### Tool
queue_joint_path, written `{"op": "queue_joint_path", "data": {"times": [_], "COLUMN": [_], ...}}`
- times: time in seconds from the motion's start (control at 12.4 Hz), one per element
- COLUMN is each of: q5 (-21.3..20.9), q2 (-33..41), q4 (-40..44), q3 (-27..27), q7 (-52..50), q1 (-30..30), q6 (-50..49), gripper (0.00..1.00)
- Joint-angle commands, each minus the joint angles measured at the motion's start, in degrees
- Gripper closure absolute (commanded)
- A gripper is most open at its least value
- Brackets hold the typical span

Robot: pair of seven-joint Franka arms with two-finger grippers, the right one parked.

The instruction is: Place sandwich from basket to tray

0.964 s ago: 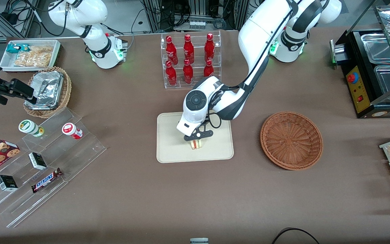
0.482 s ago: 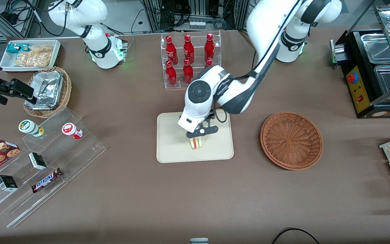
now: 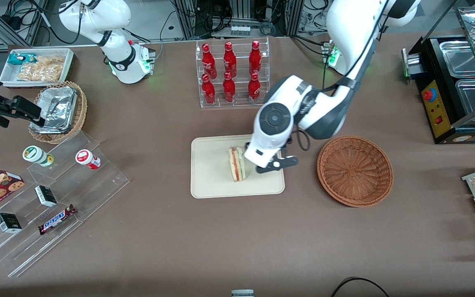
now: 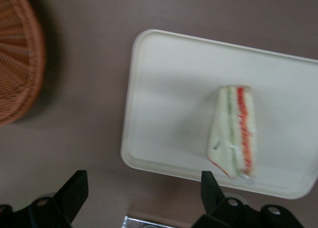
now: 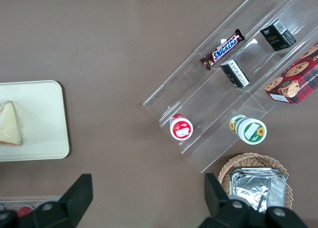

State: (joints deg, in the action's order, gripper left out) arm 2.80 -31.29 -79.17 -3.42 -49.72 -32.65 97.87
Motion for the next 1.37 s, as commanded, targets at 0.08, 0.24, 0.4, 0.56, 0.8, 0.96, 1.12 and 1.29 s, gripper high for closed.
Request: {"op": "queue_joint_path", "data": {"times": [0.08,0.24,0.4,0.56,0.8,0.96,1.12,1.29], "q5": [-0.86,-0.86,-0.77,-0.77,-0.95,-0.86,-1.04,-1.12], "q2": [6.04,9.39,11.85,14.75,20.02,22.75,24.59,27.05], "q4": [-5.53,-9.23,-11.17,-13.37,-17.32,-18.30,-18.30,-18.30], "q3": [3.86,3.86,3.86,3.86,3.95,2.38,-1.83,-6.04], "q7": [6.36,11.28,16.73,20.08,25.62,30.79,33.19,37.13], "q1": [2.58,5.83,9.17,11.81,14.80,19.62,25.07,30.43], "q6": [-3.04,-2.69,-3.12,-3.21,-4.17,-7.58,-8.48,-10.06], "gripper": [0.00,0.00,0.00,0.00,0.00,0.00,0.00,0.00]}}
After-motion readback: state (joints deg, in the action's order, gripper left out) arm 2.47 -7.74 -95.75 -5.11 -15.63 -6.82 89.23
